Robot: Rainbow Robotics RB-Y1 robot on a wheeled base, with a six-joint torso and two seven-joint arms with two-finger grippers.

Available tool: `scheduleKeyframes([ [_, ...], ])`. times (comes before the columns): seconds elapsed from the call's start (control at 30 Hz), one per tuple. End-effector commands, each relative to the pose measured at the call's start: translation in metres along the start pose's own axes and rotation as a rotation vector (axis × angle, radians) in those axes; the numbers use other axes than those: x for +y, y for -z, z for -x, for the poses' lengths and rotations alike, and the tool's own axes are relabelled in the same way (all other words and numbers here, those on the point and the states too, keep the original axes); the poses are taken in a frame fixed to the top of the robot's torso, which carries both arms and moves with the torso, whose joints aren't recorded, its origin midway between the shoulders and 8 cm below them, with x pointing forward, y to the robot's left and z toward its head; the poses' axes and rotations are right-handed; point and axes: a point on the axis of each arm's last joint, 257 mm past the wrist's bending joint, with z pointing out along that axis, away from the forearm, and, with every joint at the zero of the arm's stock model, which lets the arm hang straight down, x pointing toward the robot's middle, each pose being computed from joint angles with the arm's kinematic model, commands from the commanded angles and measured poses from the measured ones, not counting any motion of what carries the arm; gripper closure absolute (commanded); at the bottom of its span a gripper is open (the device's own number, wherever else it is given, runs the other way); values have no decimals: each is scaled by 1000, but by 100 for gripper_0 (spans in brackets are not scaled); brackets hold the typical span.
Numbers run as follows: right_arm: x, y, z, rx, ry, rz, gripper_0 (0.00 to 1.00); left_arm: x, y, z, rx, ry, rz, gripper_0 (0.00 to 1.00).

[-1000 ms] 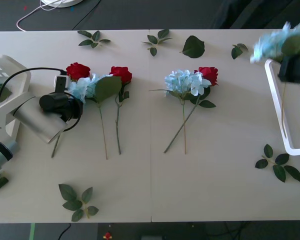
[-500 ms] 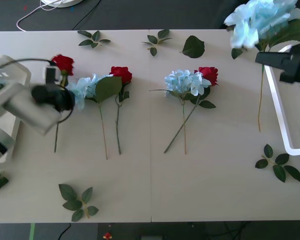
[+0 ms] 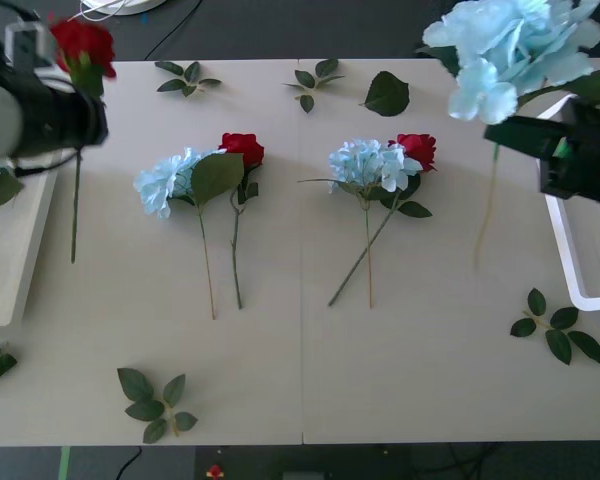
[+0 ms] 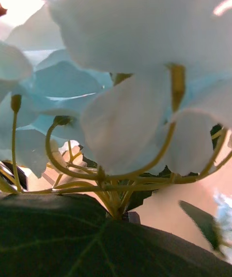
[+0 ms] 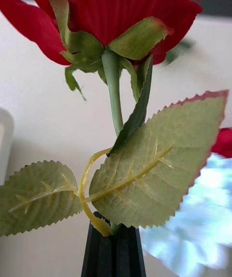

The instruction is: Place the red flowers into the right box and the blue flowers into the left box. If a person shows an open palm, hand one flower to the person first, then continue sorting.

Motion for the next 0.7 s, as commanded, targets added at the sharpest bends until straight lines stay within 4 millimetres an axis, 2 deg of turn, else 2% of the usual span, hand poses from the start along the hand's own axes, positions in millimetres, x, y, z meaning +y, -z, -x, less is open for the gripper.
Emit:
scheduleKeyframes([
  [0.03, 13, -12, -7, 3, 36, 29, 100, -30, 50, 33, -84, -16, -105, 100],
  [0.2, 13, -19, -9, -22, 42, 29, 100, -65, 82, 51, -139, -25, -234, 100],
  [0.3, 13, -19, -9, -20, 46, 30, 100, -99, 99, 62, -194, -13, -358, 100],
  [0.37, 13, -19, -10, -15, 50, 29, 100, -129, 114, 70, -242, 2, -470, 100],
  [0.5, 11, -16, -5, -19, 58, 23, 100, -166, 136, 80, -309, 6, -607, 100],
  [0.6, 4, -11, 17, -56, 93, -16, 100, -190, 152, 86, -366, -18, -703, 100],
  [0.67, -5, -11, 41, -96, 133, -63, 100, -206, 162, 88, -398, -28, -767, 100],
  [0.7, -5, -11, 41, -96, 133, -63, 100, -206, 162, 88, -398, -28, -767, 100],
])
